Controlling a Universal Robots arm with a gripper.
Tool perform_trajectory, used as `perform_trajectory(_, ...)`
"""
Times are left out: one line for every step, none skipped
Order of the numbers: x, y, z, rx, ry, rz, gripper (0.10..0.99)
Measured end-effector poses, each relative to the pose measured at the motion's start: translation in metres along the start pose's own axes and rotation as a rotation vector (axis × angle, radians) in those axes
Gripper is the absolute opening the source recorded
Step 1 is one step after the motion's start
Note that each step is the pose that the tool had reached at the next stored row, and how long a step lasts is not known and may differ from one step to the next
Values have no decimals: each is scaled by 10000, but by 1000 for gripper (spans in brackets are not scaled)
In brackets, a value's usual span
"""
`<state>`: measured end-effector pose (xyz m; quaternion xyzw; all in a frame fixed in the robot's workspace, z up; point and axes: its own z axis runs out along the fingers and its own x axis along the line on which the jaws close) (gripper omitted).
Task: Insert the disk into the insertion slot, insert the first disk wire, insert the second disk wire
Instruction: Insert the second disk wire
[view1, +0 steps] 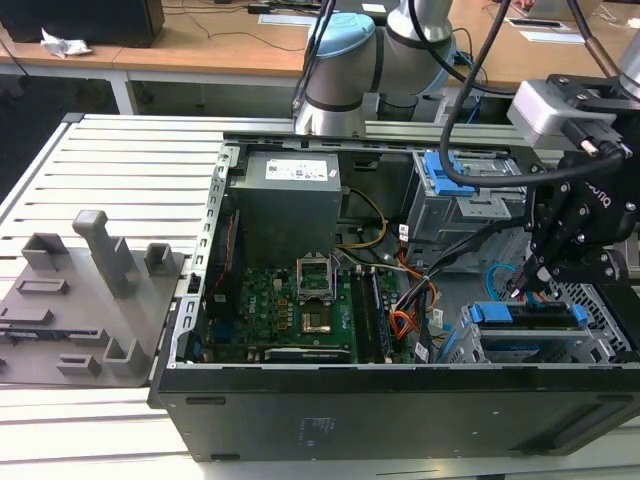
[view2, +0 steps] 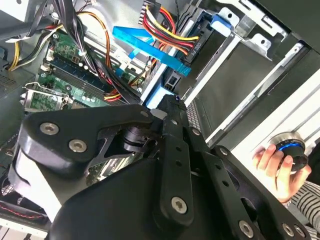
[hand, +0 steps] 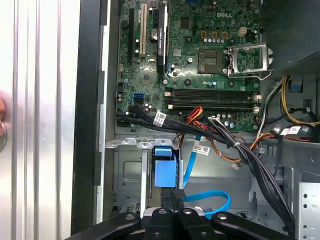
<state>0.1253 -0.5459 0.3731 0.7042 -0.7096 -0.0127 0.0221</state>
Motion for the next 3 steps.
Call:
perform_trajectory(0,1,0,0,0,1,106)
perform_trajectory(0,1,0,0,-1,1,106)
perform_trajectory(0,1,0,0,0,0,106)
